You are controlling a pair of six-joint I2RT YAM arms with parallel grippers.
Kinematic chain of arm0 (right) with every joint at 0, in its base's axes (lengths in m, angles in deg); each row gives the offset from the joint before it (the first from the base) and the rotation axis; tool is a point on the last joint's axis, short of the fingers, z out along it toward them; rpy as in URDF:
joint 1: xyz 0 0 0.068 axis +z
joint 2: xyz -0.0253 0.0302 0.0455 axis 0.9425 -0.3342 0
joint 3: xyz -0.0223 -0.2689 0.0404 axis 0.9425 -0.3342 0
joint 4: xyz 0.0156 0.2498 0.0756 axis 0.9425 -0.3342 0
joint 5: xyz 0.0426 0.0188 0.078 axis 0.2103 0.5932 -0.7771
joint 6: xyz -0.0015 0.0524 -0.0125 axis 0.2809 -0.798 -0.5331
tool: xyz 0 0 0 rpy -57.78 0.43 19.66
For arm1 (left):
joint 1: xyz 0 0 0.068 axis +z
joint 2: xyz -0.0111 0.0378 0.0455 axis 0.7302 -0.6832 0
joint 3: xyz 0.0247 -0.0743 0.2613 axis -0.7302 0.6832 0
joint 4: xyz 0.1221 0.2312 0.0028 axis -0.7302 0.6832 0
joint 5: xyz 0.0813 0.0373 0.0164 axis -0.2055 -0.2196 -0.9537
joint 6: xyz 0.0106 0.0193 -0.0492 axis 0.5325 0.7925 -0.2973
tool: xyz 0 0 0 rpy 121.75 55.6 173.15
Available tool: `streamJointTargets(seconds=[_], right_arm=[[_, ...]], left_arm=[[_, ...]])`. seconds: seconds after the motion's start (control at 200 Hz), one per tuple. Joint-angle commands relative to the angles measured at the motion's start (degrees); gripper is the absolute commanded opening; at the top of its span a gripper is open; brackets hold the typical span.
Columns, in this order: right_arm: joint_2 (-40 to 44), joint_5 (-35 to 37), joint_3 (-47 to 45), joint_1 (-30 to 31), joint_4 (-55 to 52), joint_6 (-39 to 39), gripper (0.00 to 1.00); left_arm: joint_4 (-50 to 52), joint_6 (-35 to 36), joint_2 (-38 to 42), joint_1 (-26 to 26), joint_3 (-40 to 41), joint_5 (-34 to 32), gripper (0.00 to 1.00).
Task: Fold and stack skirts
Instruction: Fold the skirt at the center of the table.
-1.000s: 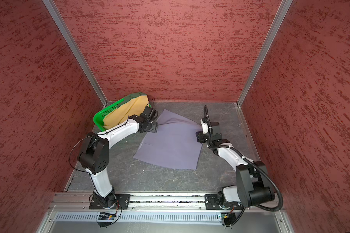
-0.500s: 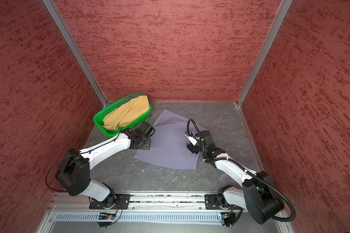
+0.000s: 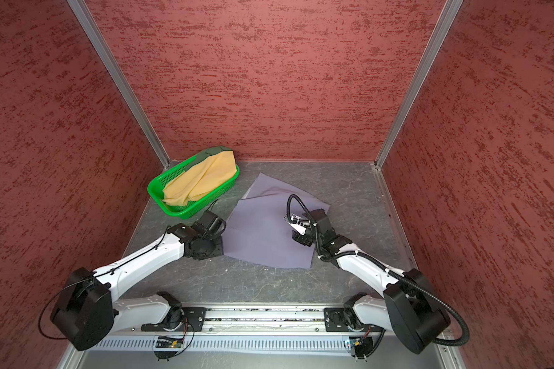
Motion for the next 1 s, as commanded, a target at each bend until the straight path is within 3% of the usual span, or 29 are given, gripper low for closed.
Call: streamJointTargets(seconds=[0.0, 0.576, 0.782, 0.997], right_arm=[[0.86, 1.54, 0.30, 1.57, -0.64, 2.58, 0.76], [0.56, 2.52, 0.25, 4.33, -2.49, 3.58, 0.73], [0.95, 2.24, 0.23, 5.11, -3.49, 3.25, 0.73], [1.59, 3.19, -0.23, 6.47, -4.55, 1.18, 0.71]], left_arm=[[-5.96, -2.93, 0.47, 1.82, 1.38, 3.44, 0.49], [-11.03, -6.97, -5.60, 4.45, 3.84, 0.42, 0.50], [-10.87, -7.03, -6.57, 4.45, 4.32, -1.32, 0.43], [-13.50, -7.26, -8.89, 4.45, 5.04, -2.93, 0.28]])
